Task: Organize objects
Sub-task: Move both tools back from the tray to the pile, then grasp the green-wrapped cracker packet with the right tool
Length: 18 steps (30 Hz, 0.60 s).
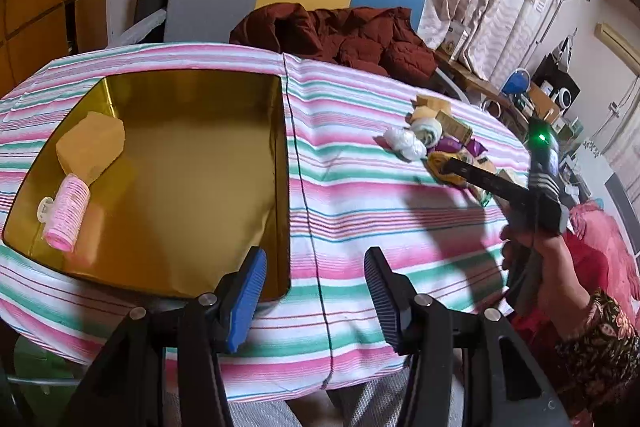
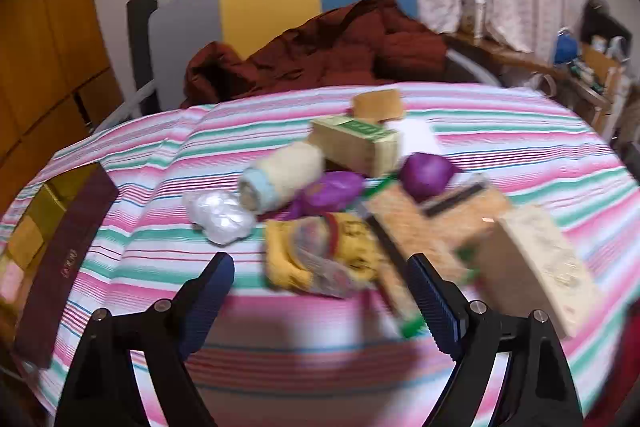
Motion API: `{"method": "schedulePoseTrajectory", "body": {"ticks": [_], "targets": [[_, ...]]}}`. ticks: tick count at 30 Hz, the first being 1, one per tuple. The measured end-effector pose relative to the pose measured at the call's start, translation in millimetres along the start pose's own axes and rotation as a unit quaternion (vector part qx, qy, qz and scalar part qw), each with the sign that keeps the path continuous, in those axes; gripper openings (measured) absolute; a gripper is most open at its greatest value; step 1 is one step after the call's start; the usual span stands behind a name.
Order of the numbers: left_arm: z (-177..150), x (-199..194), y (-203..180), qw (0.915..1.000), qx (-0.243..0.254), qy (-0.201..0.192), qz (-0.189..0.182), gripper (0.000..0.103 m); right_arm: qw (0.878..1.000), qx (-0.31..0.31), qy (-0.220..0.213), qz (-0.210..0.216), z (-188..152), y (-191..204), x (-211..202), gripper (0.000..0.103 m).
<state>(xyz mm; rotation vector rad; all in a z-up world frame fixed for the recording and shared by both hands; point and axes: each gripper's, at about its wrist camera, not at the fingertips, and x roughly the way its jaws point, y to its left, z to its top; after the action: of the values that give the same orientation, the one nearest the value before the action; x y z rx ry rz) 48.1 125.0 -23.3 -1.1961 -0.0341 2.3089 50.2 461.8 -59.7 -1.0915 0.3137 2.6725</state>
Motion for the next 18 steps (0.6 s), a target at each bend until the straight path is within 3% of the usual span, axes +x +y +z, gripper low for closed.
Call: {"method": "schedulePoseTrajectory", "body": {"ticks": [3, 6, 9, 10, 13, 15, 18], "targets": [[0.3, 3.2, -4.8, 1.0, 0.001, 0.004, 0.003, 0.052, 0.999, 0.004, 0.015, 0.032, -6.5, 17.9, 8.3, 0.089], [0.1, 5.6, -5.2, 1.0, -0.003, 0.009, 0.002, 0.052, 0.995, -0.009, 0.011, 0.099, -17.9, 38.4, -6.0, 0.089], [-0.1, 9.5, -7.4, 0.9999, -0.003, 0.013, 0.0, 0.052, 0.993, -0.032, -0.02, 0.114, -21.2, 40.6, -26.4, 0.088], [-0.6, 10.9, -8.2, 0.9999, -0.004, 0.015, -0.001, 0.052, 0.993, -0.038, -0.036, 0.103, -19.3, 35.8, -33.4, 0.088], [-1.9, 14.1, -10.6, 0.9998, -0.007, 0.02, -0.007, 0.052, 0.997, -0.043, -0.061, 0.015, -8.2, 10.0, -39.2, 0.088], [-2.5, 15.7, -13.6, 0.9997, -0.005, 0.021, -0.01, 0.052, 0.997, -0.036, -0.049, -0.04, -0.8, -12.9, -31.4, 0.088], [-3.0, 17.5, -17.2, 0.9996, -0.002, 0.024, -0.011, 0.052, 0.997, -0.038, -0.025, -0.067, 2.7, -28.2, -17.9, 0.084]]}}
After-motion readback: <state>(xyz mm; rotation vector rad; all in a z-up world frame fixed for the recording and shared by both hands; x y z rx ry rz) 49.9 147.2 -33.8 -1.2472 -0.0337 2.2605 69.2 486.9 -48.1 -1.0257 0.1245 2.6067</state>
